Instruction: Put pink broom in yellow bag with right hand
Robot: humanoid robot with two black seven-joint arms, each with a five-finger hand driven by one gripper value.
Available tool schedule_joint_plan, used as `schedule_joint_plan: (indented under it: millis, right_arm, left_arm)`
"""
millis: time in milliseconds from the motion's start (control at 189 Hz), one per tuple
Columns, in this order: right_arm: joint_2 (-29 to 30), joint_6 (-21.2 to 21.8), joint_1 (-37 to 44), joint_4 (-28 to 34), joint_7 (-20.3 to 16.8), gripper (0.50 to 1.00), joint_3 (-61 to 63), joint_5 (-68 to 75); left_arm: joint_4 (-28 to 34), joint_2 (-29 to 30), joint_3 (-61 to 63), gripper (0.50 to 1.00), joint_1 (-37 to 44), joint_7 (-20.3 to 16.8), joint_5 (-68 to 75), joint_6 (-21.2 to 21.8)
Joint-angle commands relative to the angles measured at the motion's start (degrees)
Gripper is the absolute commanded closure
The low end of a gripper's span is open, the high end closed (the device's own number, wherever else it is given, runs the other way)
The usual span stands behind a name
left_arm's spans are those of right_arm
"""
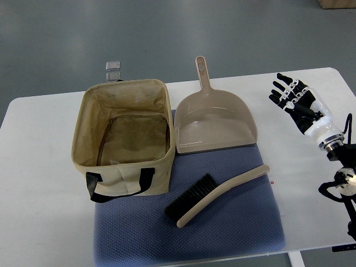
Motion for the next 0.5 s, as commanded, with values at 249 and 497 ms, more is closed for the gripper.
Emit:
schedule_joint_plan:
  millis: [249, 497]
  right_arm:
    - [-0.78, 0.65, 0.19, 0.35, -0.09, 0.576, -0.09, -0.17]
    - [-2.01, 2.14, 0.36, 0.26, -0.09, 0.576, -1.05, -0.88]
  left_arm:
    - [0.00, 0.00, 0.00, 0.500, 0.00, 0.00, 0.01, 0.09]
    - [0.00, 0.00, 0.00, 0.500, 0.00, 0.00, 0.01, 0.00]
